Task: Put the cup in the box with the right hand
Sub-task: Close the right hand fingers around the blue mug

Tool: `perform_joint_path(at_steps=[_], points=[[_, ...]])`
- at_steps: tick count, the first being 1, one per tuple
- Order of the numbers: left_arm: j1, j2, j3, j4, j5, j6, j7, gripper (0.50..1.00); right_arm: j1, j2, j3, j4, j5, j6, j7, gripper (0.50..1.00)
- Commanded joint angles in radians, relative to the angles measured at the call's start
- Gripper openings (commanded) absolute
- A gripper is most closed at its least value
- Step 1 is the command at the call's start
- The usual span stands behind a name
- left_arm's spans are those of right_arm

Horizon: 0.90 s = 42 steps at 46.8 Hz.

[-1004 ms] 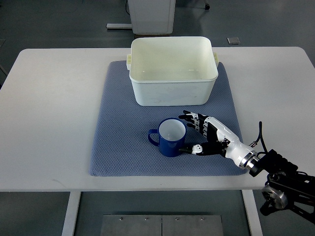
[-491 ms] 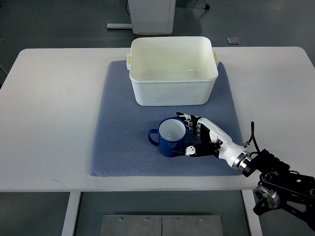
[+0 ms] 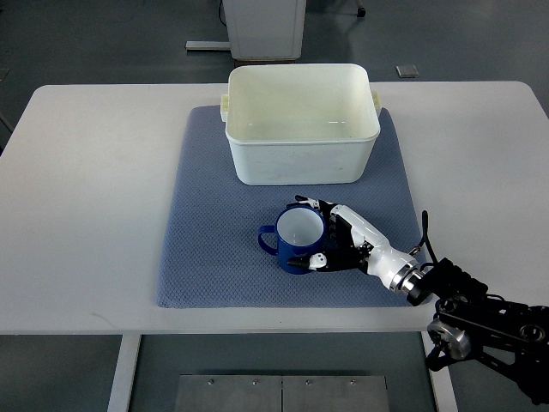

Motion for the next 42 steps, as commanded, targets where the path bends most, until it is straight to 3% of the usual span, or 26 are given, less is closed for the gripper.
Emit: perform_joint_path(at_steps=[1, 13, 21, 34, 40, 42], points=[[0.000, 0.000, 0.000, 0.001, 0.000, 0.001, -0.001, 1.000, 0.003, 0.010, 0.000, -0.005, 0.002, 0.000, -0.004, 1.000], [0.000, 0.000, 0.000, -0.001, 0.000, 0.001, 0.000, 1.000, 0.010, 0.030, -0.003, -0.012, 0.002, 0.000, -0.010, 0.987], [0.000, 0.000, 0.000, 0.001, 0.001, 0.001, -0.001, 1.000, 0.037, 0.030, -0.049, -0.014, 0.004, -0.005, -0.010, 0.906], [-0.002, 0.000, 0.000, 0.001, 0.000, 0.001, 0.000, 1.000, 0.052, 0.030, -0.063, -0.020, 0.004, -0.015, -0.010, 0.676], [0.000, 0.000, 0.000, 0.001, 0.000, 0.001, 0.000, 1.000, 0.058, 0.030, -0.063, -0.018, 0.004, -0.025, -0.008, 0.506], [0.000, 0.000, 0.000, -0.001, 0.000, 0.001, -0.001, 1.000, 0.058, 0.030, -0.063, -0.018, 0.004, -0.025, -0.008, 0.500]])
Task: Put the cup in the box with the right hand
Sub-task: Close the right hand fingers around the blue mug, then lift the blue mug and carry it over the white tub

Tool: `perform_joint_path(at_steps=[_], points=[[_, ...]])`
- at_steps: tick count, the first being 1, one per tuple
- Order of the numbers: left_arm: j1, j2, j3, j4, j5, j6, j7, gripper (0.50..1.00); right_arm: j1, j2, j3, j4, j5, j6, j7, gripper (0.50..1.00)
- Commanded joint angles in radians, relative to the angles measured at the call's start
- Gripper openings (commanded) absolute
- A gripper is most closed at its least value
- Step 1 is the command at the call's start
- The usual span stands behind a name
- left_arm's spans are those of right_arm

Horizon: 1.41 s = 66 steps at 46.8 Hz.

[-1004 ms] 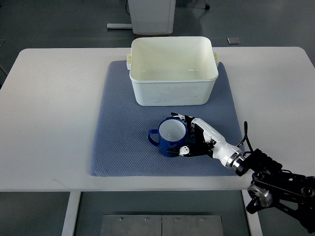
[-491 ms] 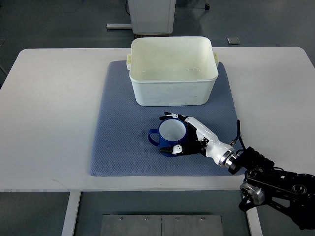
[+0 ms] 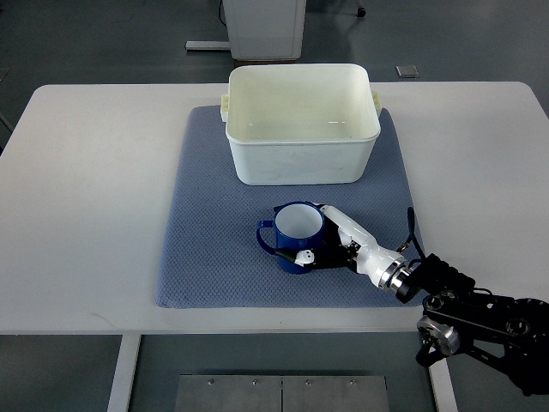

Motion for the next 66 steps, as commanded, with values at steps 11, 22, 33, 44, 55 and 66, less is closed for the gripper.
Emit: perform_joint_path(at_steps=[11, 22, 33, 44, 55, 66], points=[[0.000, 0.000, 0.000, 0.001, 0.000, 0.001, -0.001, 1.000, 0.004, 0.000, 0.002, 0.009, 0.002, -0.024, 0.009, 0.500], [0.000, 0.000, 0.000, 0.001, 0.000, 0.001, -0.001, 1.000, -0.002, -0.003, 0.008, 0.010, 0.003, -0.053, 0.058, 0.500], [0.000, 0.000, 0.000, 0.001, 0.000, 0.000, -0.001, 1.000, -0.017, -0.014, 0.009, 0.041, 0.009, -0.073, 0.072, 0.500], [0.000, 0.000, 0.000, -0.001, 0.000, 0.000, 0.001, 1.000, -0.034, -0.040, 0.017, 0.116, 0.009, -0.092, 0.095, 0.500], [0.000, 0.000, 0.000, 0.001, 0.002, 0.001, 0.001, 1.000, -0.020, -0.031, 0.043, 0.162, 0.011, -0.104, 0.094, 0.500], [0.000, 0.000, 0.000, -0.001, 0.000, 0.001, 0.001, 1.000, 0.098, -0.011, 0.045, 0.163, 0.020, -0.110, 0.087, 0.500]])
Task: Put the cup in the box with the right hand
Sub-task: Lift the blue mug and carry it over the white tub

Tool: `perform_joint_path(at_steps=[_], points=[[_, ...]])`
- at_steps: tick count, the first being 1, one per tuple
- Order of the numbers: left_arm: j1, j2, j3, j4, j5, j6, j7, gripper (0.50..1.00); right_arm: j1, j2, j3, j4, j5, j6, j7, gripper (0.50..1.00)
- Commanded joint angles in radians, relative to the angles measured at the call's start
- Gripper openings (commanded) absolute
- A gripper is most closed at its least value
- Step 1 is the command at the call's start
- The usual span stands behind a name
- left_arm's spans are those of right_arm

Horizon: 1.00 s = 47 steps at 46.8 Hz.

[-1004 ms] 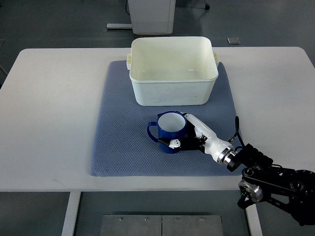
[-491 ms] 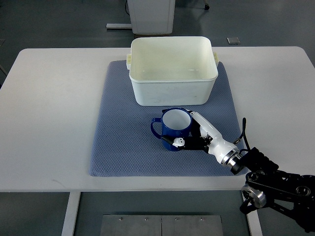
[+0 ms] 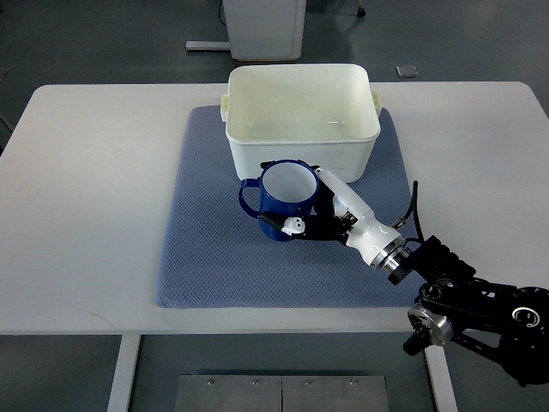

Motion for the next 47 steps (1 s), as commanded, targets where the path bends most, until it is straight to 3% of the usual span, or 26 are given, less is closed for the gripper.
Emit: perform_joint_path(at_steps=[1, 15, 27, 36, 47], points=[[0.000, 0.000, 0.000, 0.001, 0.000, 0.001, 0.000, 1.000, 0.052, 0.004, -0.001, -0.004, 0.016, -0.001, -0.001, 0.500], [0.000, 0.000, 0.000, 0.001, 0.000, 0.001, -0.001, 1.000, 0.224, 0.007, -0.002, -0.048, 0.149, -0.001, -0.026, 0.500], [0.000, 0.000, 0.000, 0.001, 0.000, 0.001, 0.000, 1.000, 0.324, 0.021, -0.008, -0.149, 0.247, 0.005, -0.056, 0.500], [0.000, 0.000, 0.000, 0.001, 0.000, 0.001, 0.000, 1.000, 0.351, 0.090, -0.010, -0.286, 0.266, 0.018, -0.082, 0.500], [0.000, 0.000, 0.000, 0.001, 0.000, 0.001, 0.000, 1.000, 0.382, 0.205, -0.005, -0.500, 0.269, 0.085, -0.116, 0.500]])
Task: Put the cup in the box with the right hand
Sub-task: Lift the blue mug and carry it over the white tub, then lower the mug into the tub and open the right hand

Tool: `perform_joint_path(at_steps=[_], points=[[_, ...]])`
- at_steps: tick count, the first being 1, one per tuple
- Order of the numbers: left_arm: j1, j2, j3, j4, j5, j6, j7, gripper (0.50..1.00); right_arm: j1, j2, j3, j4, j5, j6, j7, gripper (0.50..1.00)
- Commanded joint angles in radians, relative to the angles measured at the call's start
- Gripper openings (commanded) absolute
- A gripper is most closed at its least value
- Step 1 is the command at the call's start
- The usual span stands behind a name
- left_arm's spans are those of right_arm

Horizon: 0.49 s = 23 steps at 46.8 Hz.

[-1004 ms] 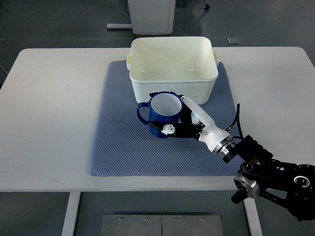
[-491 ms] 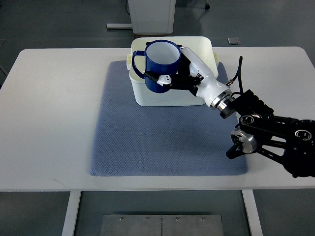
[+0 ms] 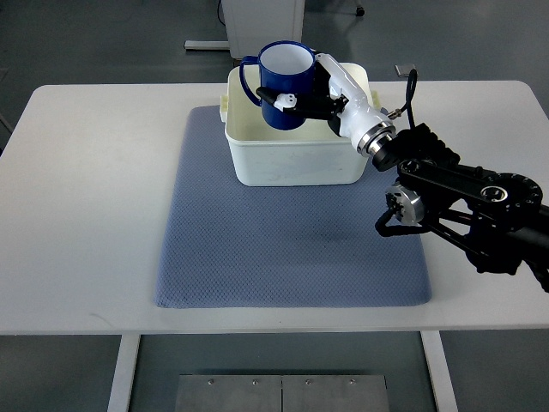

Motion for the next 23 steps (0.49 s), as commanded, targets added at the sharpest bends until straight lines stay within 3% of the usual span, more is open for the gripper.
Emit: perform_joint_path(at_steps=[1, 13, 23], points=[[0.000, 0.000, 0.000, -0.001, 0.000, 0.000, -0.001, 1.000, 0.016, 0.038, 0.003, -0.077, 0.000, 0.025, -0.011, 0.500], [0.000, 0.000, 0.000, -0.001, 0.002, -0.001, -0.001, 1.000, 0.036, 0.169, 0.006, -0.374, 0.001, 0.122, -0.025, 0.500], [0.000, 0.000, 0.000, -0.001, 0.002, 0.000, -0.001, 1.000, 0.037, 0.173, 0.017, -0.539, 0.001, 0.170, -0.019, 0.500]])
